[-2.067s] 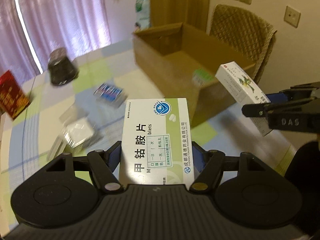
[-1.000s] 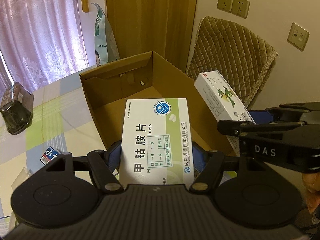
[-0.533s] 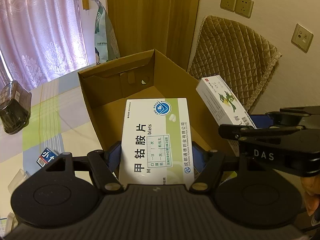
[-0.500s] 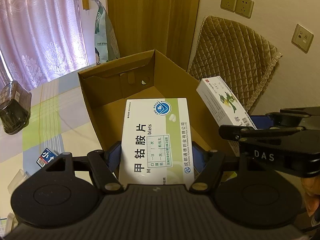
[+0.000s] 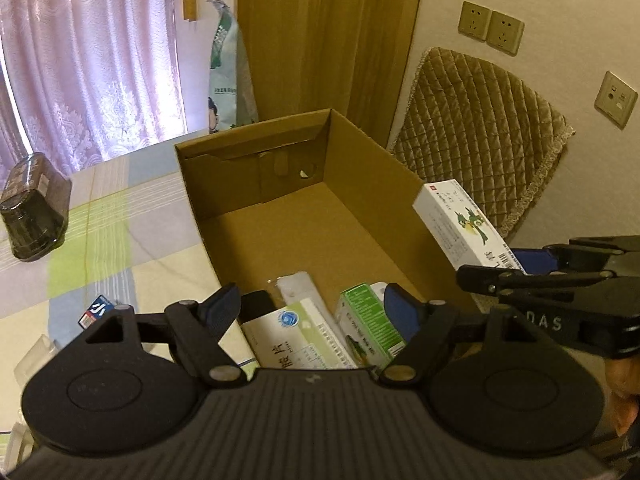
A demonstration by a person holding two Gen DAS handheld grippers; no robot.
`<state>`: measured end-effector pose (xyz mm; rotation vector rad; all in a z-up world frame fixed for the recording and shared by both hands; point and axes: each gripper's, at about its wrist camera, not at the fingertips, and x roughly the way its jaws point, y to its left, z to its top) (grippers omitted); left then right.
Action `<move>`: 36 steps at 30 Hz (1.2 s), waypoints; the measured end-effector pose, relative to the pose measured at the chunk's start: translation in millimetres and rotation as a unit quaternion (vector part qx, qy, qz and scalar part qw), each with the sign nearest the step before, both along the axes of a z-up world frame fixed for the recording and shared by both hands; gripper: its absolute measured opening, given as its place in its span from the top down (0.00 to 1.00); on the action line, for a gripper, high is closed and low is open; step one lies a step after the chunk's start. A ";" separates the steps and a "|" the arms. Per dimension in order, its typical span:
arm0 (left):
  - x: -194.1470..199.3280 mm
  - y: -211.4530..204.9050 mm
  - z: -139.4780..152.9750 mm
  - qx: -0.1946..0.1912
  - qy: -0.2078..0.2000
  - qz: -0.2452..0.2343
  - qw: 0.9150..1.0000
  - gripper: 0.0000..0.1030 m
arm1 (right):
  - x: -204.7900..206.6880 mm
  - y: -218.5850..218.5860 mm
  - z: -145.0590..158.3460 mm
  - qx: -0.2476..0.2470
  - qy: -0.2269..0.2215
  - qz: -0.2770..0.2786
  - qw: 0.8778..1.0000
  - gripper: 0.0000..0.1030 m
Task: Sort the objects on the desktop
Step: 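Lower both boxes into the cardboard box and open both tools, then move both tools back over the table toward the remaining items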
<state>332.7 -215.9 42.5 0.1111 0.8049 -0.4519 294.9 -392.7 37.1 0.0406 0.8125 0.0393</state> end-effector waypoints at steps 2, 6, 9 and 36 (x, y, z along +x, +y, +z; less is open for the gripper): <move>-0.8 3.7 1.1 0.000 0.000 0.003 1.000 0.27 | 0.3 1.3 0.0 0.000 0.000 0.001 1.000 0.64; -5.0 11.8 3.0 0.003 -0.004 0.006 1.000 0.27 | 2.5 5.3 0.2 0.000 -0.001 0.004 1.000 0.64; -6.3 18.0 3.6 0.003 -0.005 0.011 1.000 0.27 | 4.1 8.3 0.6 0.001 -0.004 0.008 1.000 0.64; -72.7 88.7 -4.9 0.016 0.017 0.040 0.999 0.27 | -61.2 35.5 26.5 0.039 -0.036 0.018 0.998 0.32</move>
